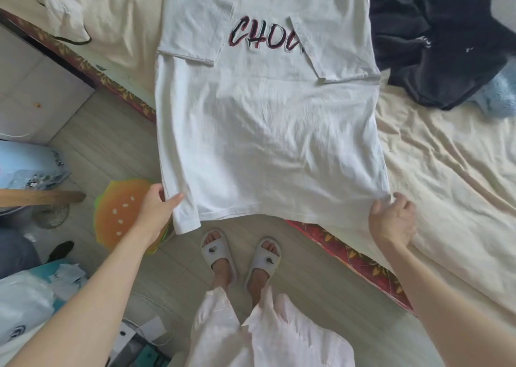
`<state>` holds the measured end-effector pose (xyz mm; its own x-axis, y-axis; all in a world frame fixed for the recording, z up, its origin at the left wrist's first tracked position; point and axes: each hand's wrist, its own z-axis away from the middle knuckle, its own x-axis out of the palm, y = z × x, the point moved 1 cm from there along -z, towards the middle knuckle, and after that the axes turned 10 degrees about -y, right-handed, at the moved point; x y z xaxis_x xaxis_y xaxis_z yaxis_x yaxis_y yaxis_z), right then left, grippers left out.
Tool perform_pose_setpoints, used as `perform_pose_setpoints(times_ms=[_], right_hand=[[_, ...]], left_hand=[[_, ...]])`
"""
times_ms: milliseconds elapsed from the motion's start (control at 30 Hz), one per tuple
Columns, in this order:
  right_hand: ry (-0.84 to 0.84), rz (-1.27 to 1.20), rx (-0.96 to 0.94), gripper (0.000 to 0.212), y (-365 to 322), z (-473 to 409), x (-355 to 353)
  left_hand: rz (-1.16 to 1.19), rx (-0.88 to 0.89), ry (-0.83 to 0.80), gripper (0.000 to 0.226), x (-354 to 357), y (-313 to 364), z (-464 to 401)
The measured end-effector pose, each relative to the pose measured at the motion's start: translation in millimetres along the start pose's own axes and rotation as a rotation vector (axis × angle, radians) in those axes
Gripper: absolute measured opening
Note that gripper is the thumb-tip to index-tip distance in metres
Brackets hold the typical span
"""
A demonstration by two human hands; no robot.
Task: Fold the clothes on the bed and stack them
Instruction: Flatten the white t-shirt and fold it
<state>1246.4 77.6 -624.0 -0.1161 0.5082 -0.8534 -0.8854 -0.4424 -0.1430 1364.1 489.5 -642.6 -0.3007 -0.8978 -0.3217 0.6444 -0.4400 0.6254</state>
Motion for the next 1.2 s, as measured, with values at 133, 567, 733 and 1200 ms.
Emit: perform_pose_setpoints(times_ms=[133, 567, 733, 1200], right_hand=[[-0.209, -0.138, 0.118, 0.040, 17.8, -21.8, 1.2], [-0.199, -0.961, 0.418, 0.031, 36.4, -3.2, -27.9], [-0.252, -1.159, 0.522, 0.023, 39.7, 1.7, -47.5], [-0.285, -0.829, 0.549, 0.028, 41.0, 2.3, -48.9]], left_hand=[[-0.060, -0.115, 0.080, 0.033, 1.6, -21.3, 6.5], [-0.129, -0.199, 0.452, 0.037, -36.5, 2.2, 32.0], [0.107, -0.258, 0.256, 0.034, -39.2, 11.2, 40.1], [0.226, -0.287, 0.266, 0.029, -57.1, 1.4, 59.8]])
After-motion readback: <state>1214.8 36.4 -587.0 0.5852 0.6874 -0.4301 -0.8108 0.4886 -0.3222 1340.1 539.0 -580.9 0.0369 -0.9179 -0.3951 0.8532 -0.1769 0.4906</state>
